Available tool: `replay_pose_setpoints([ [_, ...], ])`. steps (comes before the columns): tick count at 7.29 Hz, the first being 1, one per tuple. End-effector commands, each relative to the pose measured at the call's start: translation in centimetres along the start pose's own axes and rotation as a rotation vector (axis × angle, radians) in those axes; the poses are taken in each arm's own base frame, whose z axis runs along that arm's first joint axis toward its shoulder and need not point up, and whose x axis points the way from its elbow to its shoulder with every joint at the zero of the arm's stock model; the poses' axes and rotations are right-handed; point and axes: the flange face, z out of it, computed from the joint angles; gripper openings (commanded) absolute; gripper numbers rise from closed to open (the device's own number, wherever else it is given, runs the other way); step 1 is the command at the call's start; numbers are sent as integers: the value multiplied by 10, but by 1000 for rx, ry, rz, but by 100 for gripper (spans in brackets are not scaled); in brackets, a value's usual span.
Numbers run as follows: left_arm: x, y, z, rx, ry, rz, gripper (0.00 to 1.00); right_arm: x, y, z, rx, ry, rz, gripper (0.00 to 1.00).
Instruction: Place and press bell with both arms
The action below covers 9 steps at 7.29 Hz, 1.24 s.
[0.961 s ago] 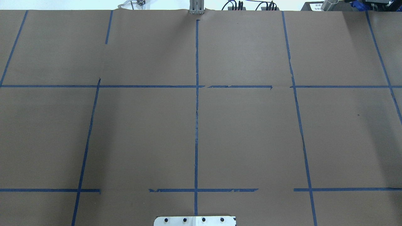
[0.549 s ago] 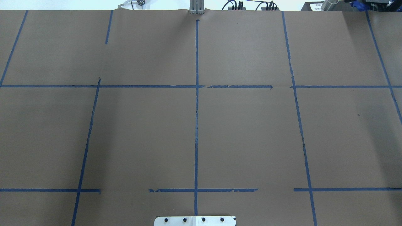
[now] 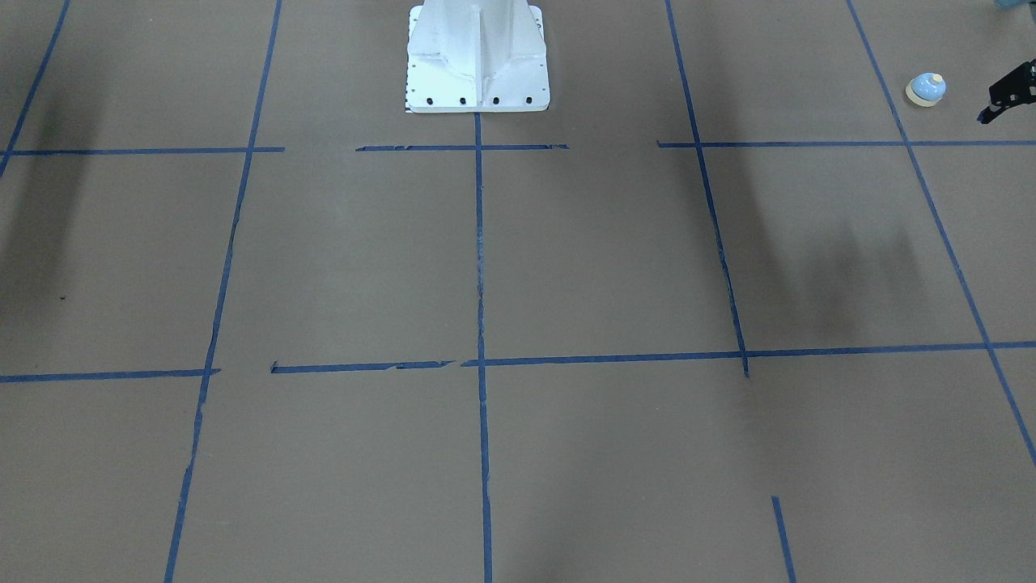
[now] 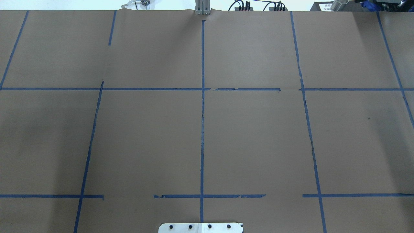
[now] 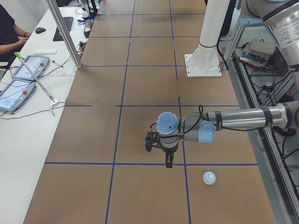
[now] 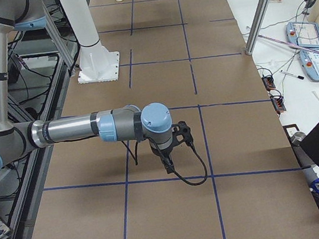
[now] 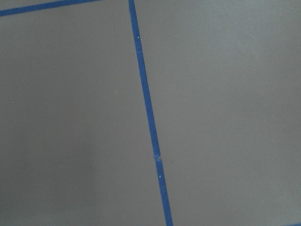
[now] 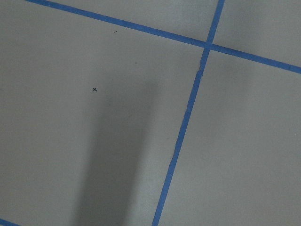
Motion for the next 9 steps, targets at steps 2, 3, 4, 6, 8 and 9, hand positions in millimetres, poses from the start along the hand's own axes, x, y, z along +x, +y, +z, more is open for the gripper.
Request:
replay_pose_setpoints([
  [2,-11,55,80,16,15,-44,100,-8,-2,3,0,-34,-10,100],
  [3,-8,73,89,-4,9,-48,100,-12,-4,-1,8,-35,-18,100],
  [4,-19,98,89,-18,-12,-56,100,-12,-5,-1,9,-33,-19,100],
  [6,-35,129,90,-44,-42,-62,100,-13,-5,-1,9,-35,-21,100],
  [8,-51,145,104,-76,-49,-40,100,-14,-5,0,7,-35,-23,100],
  [9,-55,150,109,-84,-47,-25,100,-15,-5,0,5,-37,-23,100],
])
